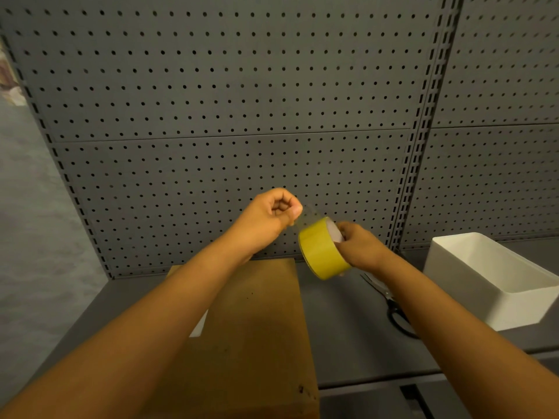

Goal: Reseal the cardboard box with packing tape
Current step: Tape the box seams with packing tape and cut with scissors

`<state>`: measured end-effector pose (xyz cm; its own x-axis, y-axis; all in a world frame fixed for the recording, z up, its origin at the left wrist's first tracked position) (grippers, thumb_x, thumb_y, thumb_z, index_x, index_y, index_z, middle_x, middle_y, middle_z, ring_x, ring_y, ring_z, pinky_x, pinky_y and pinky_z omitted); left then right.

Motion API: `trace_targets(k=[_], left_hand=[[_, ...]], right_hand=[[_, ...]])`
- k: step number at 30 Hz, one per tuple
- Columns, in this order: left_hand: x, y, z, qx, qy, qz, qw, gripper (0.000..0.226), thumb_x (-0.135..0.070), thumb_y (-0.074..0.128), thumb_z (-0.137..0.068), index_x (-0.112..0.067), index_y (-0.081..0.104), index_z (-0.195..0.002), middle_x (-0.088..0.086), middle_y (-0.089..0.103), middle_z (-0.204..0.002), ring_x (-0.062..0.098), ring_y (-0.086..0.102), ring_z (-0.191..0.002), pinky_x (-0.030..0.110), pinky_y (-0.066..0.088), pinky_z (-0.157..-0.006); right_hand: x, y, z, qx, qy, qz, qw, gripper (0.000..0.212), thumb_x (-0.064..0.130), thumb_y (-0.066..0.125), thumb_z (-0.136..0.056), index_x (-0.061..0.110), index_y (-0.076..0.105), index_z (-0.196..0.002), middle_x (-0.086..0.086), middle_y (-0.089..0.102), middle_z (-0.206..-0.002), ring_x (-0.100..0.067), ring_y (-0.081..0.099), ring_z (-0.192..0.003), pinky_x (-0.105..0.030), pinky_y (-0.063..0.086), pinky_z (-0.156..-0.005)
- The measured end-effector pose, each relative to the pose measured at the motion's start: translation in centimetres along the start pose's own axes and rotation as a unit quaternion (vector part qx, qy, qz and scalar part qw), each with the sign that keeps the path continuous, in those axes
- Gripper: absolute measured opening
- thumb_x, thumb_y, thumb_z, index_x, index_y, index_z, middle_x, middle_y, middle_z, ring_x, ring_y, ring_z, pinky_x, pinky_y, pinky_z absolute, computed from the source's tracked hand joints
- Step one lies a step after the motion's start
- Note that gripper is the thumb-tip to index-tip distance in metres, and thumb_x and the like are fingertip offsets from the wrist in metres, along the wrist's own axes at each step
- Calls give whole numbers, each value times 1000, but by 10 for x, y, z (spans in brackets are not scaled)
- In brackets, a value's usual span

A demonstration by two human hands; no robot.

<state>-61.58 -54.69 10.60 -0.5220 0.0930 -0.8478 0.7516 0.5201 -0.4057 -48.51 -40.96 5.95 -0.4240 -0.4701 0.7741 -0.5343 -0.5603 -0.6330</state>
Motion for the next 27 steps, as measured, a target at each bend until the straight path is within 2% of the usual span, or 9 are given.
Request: trace_targets(k=[4, 8, 12, 13, 15, 17, 19, 23, 27], left_hand=[[0, 2, -6, -8, -42, 44, 998, 13, -22, 69, -86, -14, 59, -84, -1, 61, -79, 12, 57, -69, 23, 52, -68], [0, 9, -11, -24, -49, 39, 998, 15, -23, 72, -84, -15, 60, -81, 4, 60, -80, 9, 54, -65, 21, 49, -58], [-4, 9, -15, -70, -53, 37, 995, 17, -23, 71, -85, -15, 58, -79, -2, 57, -73, 6, 51, -60, 21, 46, -53], [-5, 9, -15, -74, -51, 36, 995, 17, -23, 71, -85, -15, 58, -80, -3, 56, -72, 5, 51, -59, 20, 45, -52], [-7, 9, -16, -76, -46, 32, 996, 17, -24, 70, -86, -12, 58, -83, -4, 55, -69, 5, 50, -57, 18, 44, -50], [-8, 9, -18, -82, -43, 24, 995, 19, -25, 70, -86, -10, 58, -85, -4, 54, -68, 5, 50, -58, 18, 43, -51], [-7, 9, -19, -94, -46, 18, 994, 19, -24, 70, -86, -9, 58, -86, -3, 54, -67, 6, 50, -58, 17, 43, -50], [-5, 6, -17, -99, -61, 34, 993, 19, -23, 68, -87, -7, 58, -89, -1, 54, -65, 7, 51, -58, 15, 43, -45], [1, -2, -14, -107, -80, 18, 991, 17, -24, 66, -89, -8, 61, -91, -1, 59, -73, 8, 55, -66, 17, 44, -50]], right_hand=[[2, -1, 3, 31, 7, -108, 994, 20, 16, 59, -94, 13, 41, -103, -13, 61, -96, -24, 63, -74, -32, 56, -56], [-3, -1, 3, 60, 15, -144, 988, 27, 18, 62, -92, 11, 44, -111, -11, 60, -106, -24, 64, -91, -36, 59, -69], [-11, -1, 0, -87, -59, -94, 990, 19, 32, 64, -89, 17, 54, -94, -3, 58, -95, -25, 59, -89, -43, 53, -81], [-10, -1, 2, -93, -77, -108, 987, 22, 39, 62, -89, 17, 56, -89, -3, 59, -90, -27, 60, -88, -43, 53, -83], [-6, 0, 8, -31, -103, -132, 985, 40, 55, 54, -88, 15, 62, -90, -8, 64, -90, -28, 64, -94, -46, 52, -91], [0, 4, 17, 60, -119, -130, 982, 52, 61, 45, -86, 17, 66, -103, -2, 69, -101, -15, 65, -101, -35, 50, -95], [0, 6, 21, 105, -128, -137, 977, 46, 52, 49, -88, 16, 66, -112, 2, 69, -109, -7, 63, -104, -24, 49, -94], [-7, 9, 18, 103, -155, -154, 970, 25, 19, 62, -91, 4, 64, -111, -8, 70, -107, -12, 66, -99, -21, 52, -89], [-12, 4, 14, 80, -144, -192, 967, 22, 15, 58, -94, 1, 61, -110, -12, 71, -102, -18, 68, -96, -24, 53, -89]])
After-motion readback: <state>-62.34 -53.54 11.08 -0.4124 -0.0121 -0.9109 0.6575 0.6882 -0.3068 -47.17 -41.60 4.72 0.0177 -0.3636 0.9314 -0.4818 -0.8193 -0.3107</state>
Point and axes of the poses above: each hand's wrist, its own z-axis away from the middle knuckle, its own y-axis out of the palm, x = y × z, the point moved 1 cm from there along -z, towards the middle knuckle
